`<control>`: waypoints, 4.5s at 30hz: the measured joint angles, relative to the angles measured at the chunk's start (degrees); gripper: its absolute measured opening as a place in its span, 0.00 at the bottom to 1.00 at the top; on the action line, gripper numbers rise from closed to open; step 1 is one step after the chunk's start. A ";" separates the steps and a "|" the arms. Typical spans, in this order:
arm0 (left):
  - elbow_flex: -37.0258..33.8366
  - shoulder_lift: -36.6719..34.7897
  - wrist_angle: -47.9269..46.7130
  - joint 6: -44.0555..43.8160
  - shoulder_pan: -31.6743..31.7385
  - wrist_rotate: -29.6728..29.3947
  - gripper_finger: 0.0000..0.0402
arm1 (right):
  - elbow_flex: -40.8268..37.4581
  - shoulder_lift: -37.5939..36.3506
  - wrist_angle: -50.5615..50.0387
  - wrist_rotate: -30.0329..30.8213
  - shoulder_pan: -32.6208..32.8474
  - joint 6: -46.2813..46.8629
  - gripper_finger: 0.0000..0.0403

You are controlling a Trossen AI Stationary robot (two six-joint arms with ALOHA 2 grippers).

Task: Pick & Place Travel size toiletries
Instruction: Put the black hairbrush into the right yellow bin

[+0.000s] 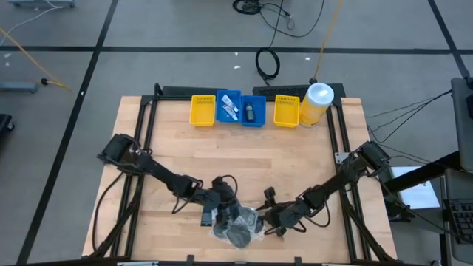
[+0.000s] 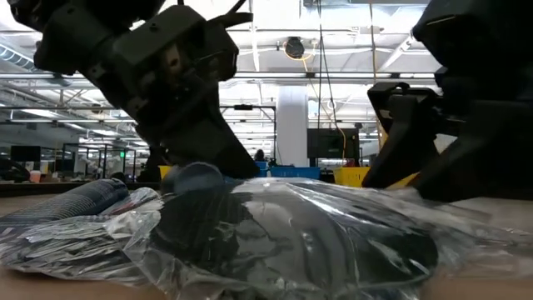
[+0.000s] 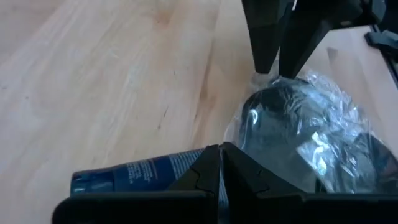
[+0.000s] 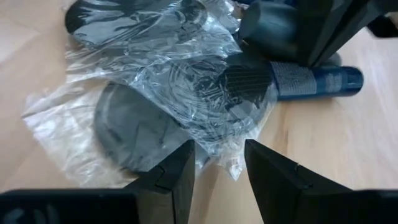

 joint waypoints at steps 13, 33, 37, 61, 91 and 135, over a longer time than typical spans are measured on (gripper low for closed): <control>0.02 2.30 4.90 0.22 0.01 2.06 0.05 | 0.00 -0.02 1.32 -1.82 -1.88 -1.89 0.33; 0.00 2.30 4.43 -1.01 0.01 2.46 0.05 | 6.25 9.05 7.20 -1.50 -3.32 -6.09 0.24; 0.02 2.30 4.33 -0.64 0.01 2.41 0.05 | 6.21 8.26 6.70 -1.53 -3.33 -6.14 0.15; 0.00 2.30 4.58 1.58 1.54 -4.67 0.05 | 6.16 -7.68 -17.17 3.44 -3.59 -2.13 0.01; 0.00 2.28 6.28 1.58 1.46 -4.62 0.05 | 0.09 -24.59 -33.35 13.81 -22.09 8.82 0.01; 0.00 2.26 8.89 1.79 1.39 -4.47 0.05 | 0.11 -29.33 -44.36 19.29 -58.54 10.30 0.01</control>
